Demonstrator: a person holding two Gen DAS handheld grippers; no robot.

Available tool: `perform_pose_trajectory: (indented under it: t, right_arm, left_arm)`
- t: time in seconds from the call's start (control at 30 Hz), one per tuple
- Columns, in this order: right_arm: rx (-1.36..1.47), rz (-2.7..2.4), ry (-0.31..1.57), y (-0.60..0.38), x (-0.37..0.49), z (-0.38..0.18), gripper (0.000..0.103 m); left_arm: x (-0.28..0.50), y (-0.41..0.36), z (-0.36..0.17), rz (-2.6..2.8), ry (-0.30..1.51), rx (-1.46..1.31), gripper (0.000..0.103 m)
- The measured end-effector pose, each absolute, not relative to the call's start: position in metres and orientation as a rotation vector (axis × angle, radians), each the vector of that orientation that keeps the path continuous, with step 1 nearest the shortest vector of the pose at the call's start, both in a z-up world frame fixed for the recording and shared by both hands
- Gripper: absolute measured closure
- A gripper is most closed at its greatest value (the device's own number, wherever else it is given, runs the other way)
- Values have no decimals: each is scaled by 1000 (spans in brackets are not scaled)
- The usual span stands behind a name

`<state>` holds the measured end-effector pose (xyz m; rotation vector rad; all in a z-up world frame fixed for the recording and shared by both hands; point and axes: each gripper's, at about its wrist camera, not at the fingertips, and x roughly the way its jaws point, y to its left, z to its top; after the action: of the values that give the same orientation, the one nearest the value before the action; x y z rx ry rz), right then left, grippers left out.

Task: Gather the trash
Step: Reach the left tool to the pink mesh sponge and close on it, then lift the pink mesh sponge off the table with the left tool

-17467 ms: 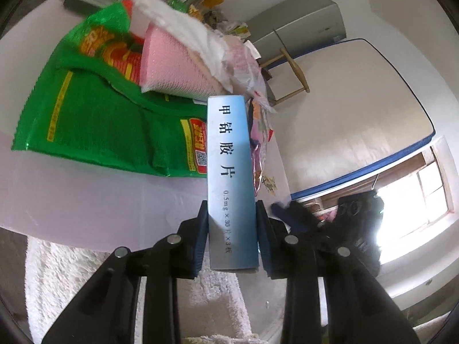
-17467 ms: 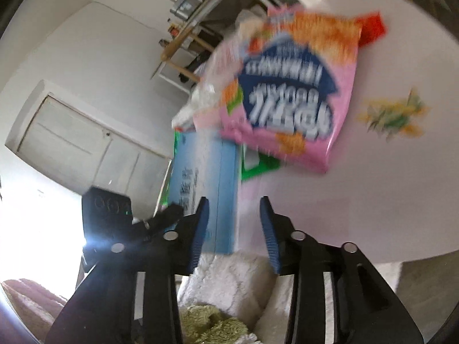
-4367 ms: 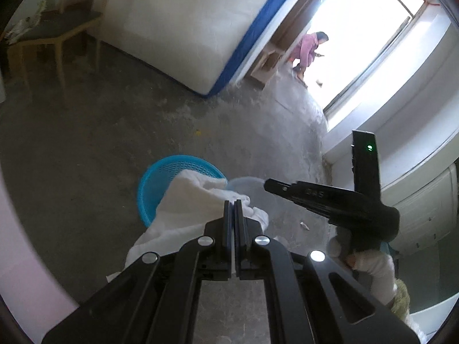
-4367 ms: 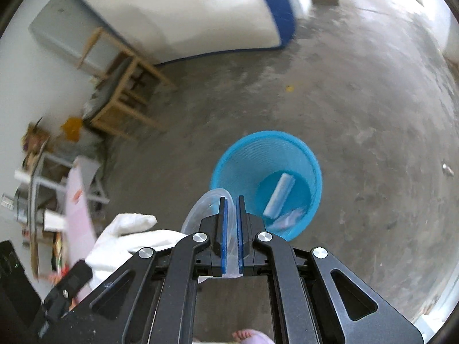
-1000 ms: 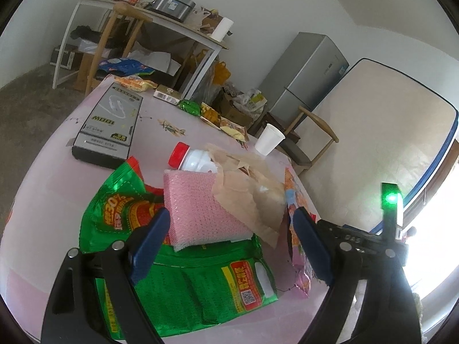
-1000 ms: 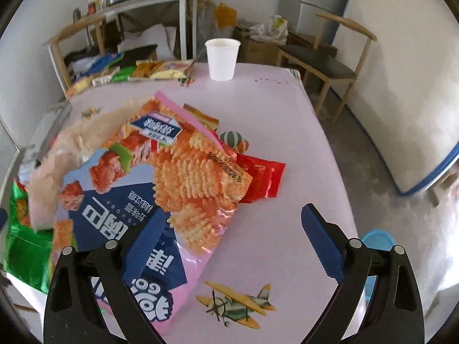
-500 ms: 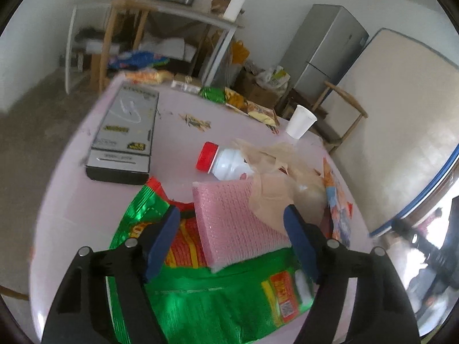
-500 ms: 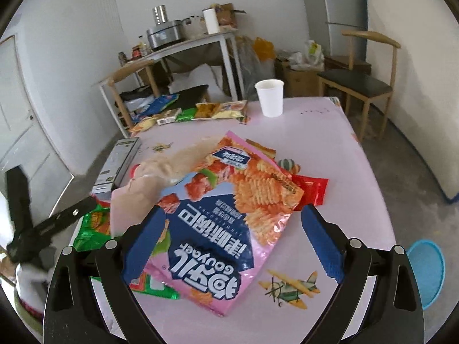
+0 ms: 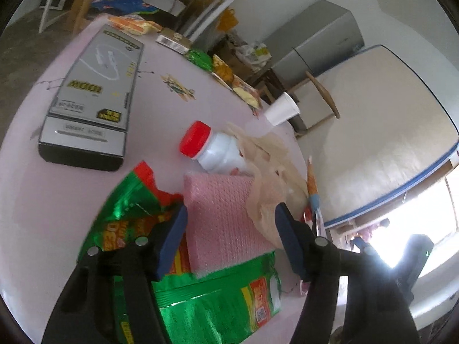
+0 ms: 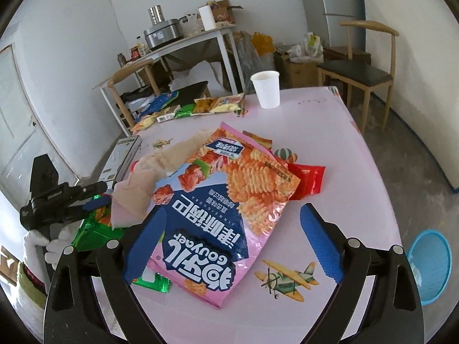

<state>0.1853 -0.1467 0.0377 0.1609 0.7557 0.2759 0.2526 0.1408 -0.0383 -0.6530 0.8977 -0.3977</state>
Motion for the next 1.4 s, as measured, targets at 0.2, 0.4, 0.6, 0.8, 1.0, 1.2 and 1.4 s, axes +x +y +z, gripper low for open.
perform_pose_trajectory:
  t: [0.2, 0.4, 0.6, 0.8, 1.0, 1.2, 1.4]
  right_arm:
    - [155, 278, 757, -145, 187, 38, 15]
    - [161, 274, 769, -146, 187, 36, 15]
    - [157, 269, 769, -145, 183, 38, 15]
    - [154, 260, 762, -148, 180, 43, 15]
    - [142, 258, 744, -145, 178, 51, 15]
    - [101, 304, 715, -127, 182, 68, 15]
    - [8, 396, 711, -87, 202, 81, 15]
  left_arm:
    - [244, 121, -40, -411, 922, -485, 43]
    - [242, 98, -51, -370, 971, -333, 44]
    - [239, 102, -53, -350, 954, -384, 61]
    - [233, 119, -47, -350, 912, -485, 83]
    - [216, 132, -28, -338, 826, -532, 87]
    - [193, 154, -5, -289, 723, -552, 88]
    - [178, 165, 12, -204, 648, -499, 88]
